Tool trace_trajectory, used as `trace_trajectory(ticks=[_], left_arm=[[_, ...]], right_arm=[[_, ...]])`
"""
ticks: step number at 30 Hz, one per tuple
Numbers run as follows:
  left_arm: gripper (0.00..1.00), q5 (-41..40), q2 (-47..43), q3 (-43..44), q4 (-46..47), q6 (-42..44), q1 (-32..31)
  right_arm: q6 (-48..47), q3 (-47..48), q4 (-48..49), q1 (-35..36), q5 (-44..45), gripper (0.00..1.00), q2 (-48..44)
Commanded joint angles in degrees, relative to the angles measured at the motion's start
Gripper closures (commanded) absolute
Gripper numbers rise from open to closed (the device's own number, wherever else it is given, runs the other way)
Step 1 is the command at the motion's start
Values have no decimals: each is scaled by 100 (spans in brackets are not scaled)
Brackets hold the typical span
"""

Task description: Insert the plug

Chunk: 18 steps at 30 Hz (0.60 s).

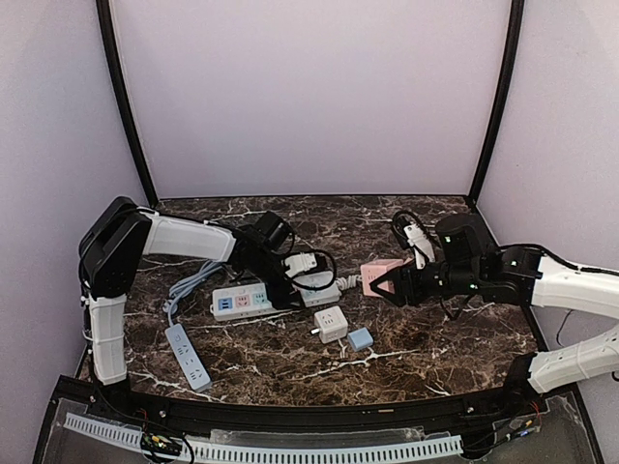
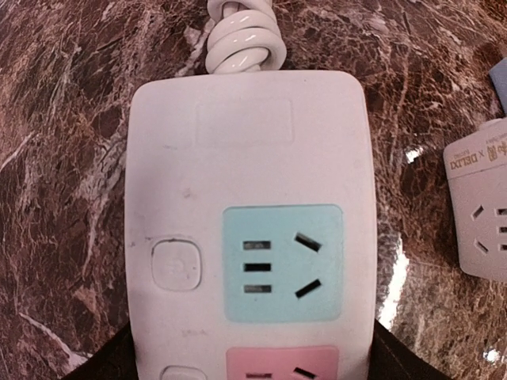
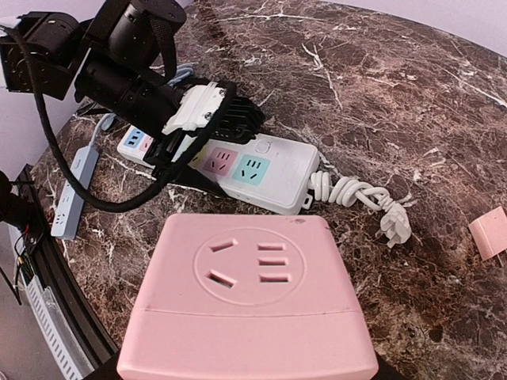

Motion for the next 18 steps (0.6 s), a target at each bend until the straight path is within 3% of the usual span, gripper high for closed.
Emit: trace_trajectory(ticks=[1,8,18], left_arm=[[45,435,-330,-505,-246,-38,-63],[45,-78,-693,-1039,-105,-231,-505],[46,-165,-998,-1501,-4,-384,-1105]], right_arm=[[-320,146,87,39,45,75,-102],[-412,246,-28,39,92,75,-261],[-733,63,-75,40,-9,75,-835]])
